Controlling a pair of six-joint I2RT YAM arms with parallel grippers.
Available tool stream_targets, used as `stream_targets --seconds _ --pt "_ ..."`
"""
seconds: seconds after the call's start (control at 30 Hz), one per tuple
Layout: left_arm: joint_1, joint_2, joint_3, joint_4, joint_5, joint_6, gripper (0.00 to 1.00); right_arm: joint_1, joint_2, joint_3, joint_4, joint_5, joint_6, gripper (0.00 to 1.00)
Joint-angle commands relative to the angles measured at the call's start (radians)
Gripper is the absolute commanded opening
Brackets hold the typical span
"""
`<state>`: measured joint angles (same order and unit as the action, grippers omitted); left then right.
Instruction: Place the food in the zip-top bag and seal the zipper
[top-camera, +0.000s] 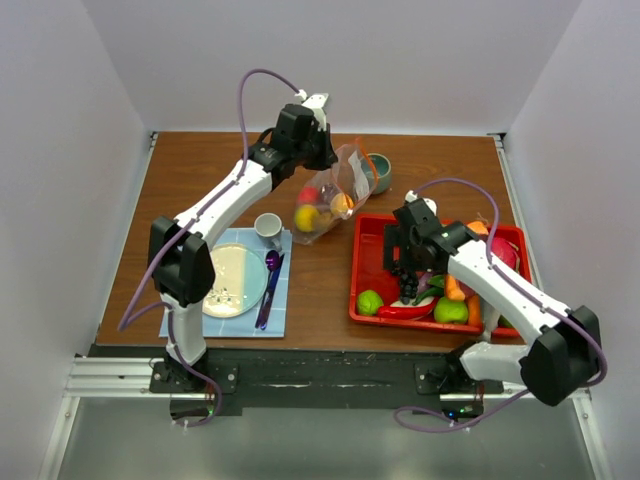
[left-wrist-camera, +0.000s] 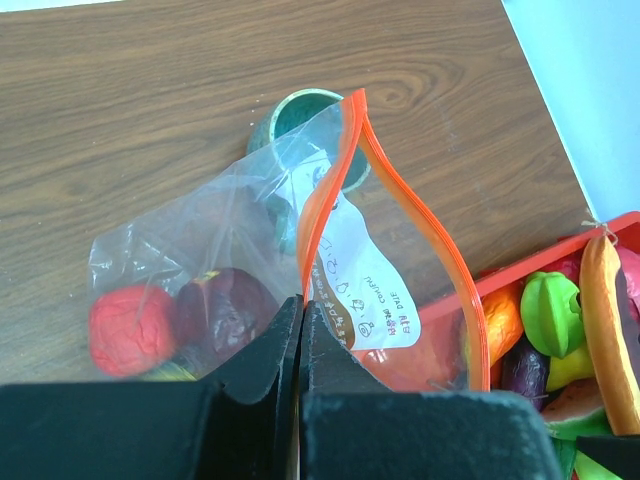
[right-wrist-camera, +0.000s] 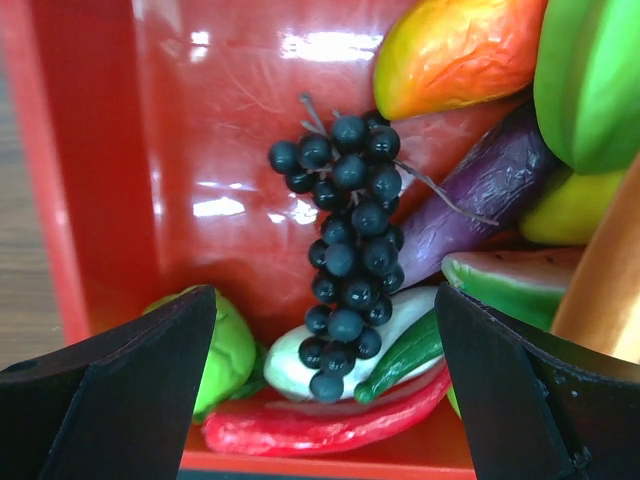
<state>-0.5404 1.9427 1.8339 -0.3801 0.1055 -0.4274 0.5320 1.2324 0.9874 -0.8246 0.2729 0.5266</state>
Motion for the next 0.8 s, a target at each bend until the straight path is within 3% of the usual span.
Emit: stream_targets --seconds 0.0,0.5,0.77 --pt "0.007 -0.036 -0.002 0.052 0.013 -0.002 0.0 0.008 0.03 -0.007 0.021 0.051 0.003 0.95" --pt "0.011 -0.039 -0.013 0.047 0.002 0.003 0.0 0.008 0.229 -0.081 0.133 0.031 -0.007 0.9" --pt "0.011 -0.034 -0.016 0.055 0.005 -0.002 0.0 0.01 0.286 -0.107 0.191 -0.037 -0.014 0.78"
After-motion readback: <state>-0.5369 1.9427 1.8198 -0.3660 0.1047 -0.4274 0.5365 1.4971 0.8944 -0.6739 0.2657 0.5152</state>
